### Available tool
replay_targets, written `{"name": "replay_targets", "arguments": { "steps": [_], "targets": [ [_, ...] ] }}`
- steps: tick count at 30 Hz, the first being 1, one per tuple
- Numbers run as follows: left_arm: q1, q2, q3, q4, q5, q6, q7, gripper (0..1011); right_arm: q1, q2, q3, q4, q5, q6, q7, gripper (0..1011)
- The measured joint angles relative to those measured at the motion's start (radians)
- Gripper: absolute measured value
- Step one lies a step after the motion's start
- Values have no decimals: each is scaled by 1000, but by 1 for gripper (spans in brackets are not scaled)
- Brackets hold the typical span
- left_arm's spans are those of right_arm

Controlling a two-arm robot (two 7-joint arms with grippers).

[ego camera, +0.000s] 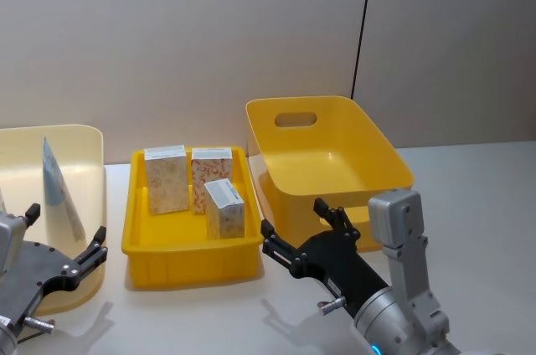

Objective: Bimanual collaborative sorting of washing and personal care products

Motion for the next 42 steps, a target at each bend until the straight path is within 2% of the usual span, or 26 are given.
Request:
{"name": "replay_targets", "arguments": {
  "steps": [7, 9, 10, 19, 25, 28, 32, 42],
  "targets": [
    [0, 0, 0, 0, 0, 0, 0, 1003, 0, -4, -2, -19, 4, 32, 4, 1001],
    [0, 0, 0, 0, 0, 0, 0, 1003, 2, -7, -3, -38, 14, 67, 7, 1001],
    [0, 0, 0, 0, 0, 0, 0, 1003, 2, -7, -3, -38, 14, 67, 7, 1001],
    [0, 0, 0, 0, 0, 0, 0, 1003, 9, -20, -4, -113, 48, 202, 5, 1001],
    [0, 0, 0, 0, 0, 0, 0, 1003, 24, -43, -13, -146, 55, 306, -28, 1001],
    [0, 0, 0, 0, 0, 0, 0, 1003, 39, -61, -25, -149, 48, 360, -58, 1001],
    [0, 0, 0, 0, 0, 0, 0, 1003, 59, -82, -41, -140, 33, 400, -86, 1001],
    [0, 0, 0, 0, 0, 0, 0, 1003, 115, -129, -88, -84, -17, 443, -139, 1001]
  ]
}}
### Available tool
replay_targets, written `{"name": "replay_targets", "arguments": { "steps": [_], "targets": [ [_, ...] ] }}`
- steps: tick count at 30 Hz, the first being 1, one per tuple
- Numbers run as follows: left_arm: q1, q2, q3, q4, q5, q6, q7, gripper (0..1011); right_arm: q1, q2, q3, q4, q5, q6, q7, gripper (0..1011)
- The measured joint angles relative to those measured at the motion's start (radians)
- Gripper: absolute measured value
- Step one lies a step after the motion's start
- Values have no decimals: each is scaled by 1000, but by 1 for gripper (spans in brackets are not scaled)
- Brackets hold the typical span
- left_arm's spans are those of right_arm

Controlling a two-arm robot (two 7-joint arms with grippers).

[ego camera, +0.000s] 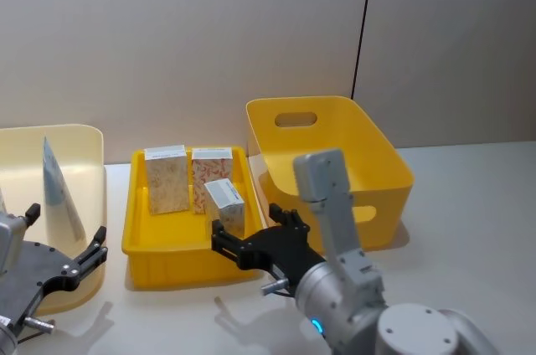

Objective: Bimanual collaborative sorting of washing and personal care products

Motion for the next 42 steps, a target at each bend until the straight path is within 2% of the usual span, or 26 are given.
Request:
{"name": "replay_targets", "arguments": {
  "steps": [6, 19, 30, 42],
  "targets": [
    [0, 0, 0, 0, 0, 0, 0, 1003, 28, -15, -23, 35, -31, -2, -18, 1001],
    [0, 0, 0, 0, 0, 0, 0, 1003, 100, -36, -65, 139, -114, -60, -48, 1001],
    [0, 0, 0, 0, 0, 0, 0, 1003, 146, -51, -74, 231, -143, -91, -50, 1001],
    [0, 0, 0, 0, 0, 0, 0, 1003, 192, -86, -57, 316, -139, -98, -41, 1001]
  ]
}}
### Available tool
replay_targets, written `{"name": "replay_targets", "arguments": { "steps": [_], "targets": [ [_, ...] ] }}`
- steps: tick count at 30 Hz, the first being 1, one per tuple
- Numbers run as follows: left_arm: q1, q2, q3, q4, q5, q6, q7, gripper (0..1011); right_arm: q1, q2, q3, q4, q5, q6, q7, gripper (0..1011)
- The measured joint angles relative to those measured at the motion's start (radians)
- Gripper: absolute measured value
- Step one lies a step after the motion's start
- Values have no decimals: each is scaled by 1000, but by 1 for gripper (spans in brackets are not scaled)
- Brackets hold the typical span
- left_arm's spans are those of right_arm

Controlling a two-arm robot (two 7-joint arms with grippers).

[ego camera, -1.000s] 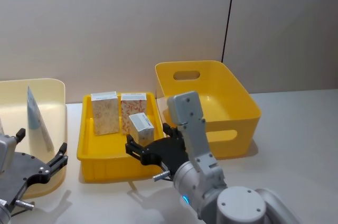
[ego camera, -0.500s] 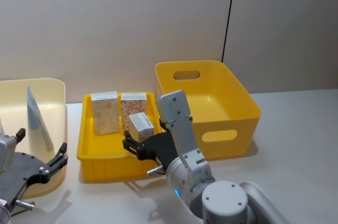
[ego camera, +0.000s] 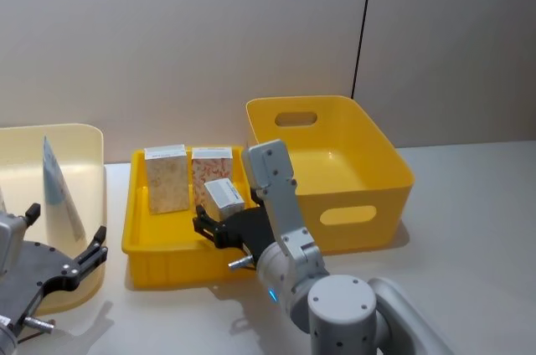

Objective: Bimanual collaborative sorting of washing and personal care products

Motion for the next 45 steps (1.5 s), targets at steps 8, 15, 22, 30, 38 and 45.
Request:
{"name": "replay_targets", "arguments": {
  "steps": [8, 15, 22, 30, 38, 45],
  "targets": [
    [0, 0, 0, 0, 0, 0, 0, 1004, 27, -24, 13, 34, 15, 11, 12, 1001],
    [0, 0, 0, 0, 0, 0, 0, 1003, 40, -37, 19, 50, 23, 18, 18, 949],
    [0, 0, 0, 0, 0, 0, 0, 1003, 47, -44, 22, 59, 27, 22, 21, 753],
    [0, 0, 0, 0, 0, 0, 0, 1003, 52, -49, 25, 66, 31, 24, 23, 515],
    [0, 0, 0, 0, 0, 0, 0, 1003, 55, -51, 26, 69, 32, 26, 25, 431],
    [0, 0, 0, 0, 0, 0, 0, 1003, 56, -52, 27, 70, 32, 26, 25, 431]
  ]
}}
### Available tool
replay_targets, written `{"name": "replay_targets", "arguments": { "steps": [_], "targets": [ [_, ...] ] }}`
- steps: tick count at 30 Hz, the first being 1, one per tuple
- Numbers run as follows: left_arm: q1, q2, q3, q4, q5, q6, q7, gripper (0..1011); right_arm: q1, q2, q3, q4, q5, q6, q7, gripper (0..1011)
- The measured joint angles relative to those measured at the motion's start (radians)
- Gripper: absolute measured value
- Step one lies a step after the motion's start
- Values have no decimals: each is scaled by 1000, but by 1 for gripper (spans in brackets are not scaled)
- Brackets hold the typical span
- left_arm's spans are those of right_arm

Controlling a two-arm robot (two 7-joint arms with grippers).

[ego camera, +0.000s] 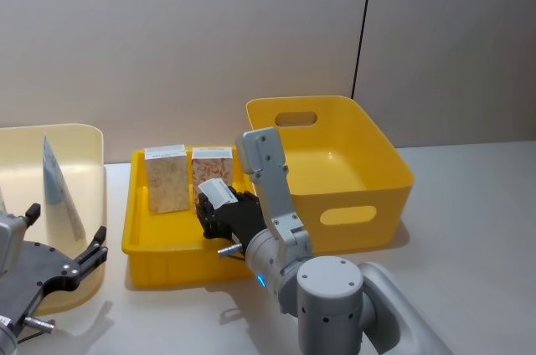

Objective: Bimanual collaborative sorting of washing and personal care products

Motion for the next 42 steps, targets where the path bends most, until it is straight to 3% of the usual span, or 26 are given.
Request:
{"name": "replay_targets", "arguments": {
  "steps": [8, 23, 42],
  "targets": [
    [0, 0, 0, 0, 0, 0, 0, 1003, 3, 2, 1, -5, 0, -23, 13, 431],
    [0, 0, 0, 0, 0, 0, 0, 1003, 56, -3, 3, -9, -3, -142, 69, 431],
    [0, 0, 0, 0, 0, 0, 0, 1003, 215, -22, 42, 46, -31, -320, 106, 432]
  ]
}}
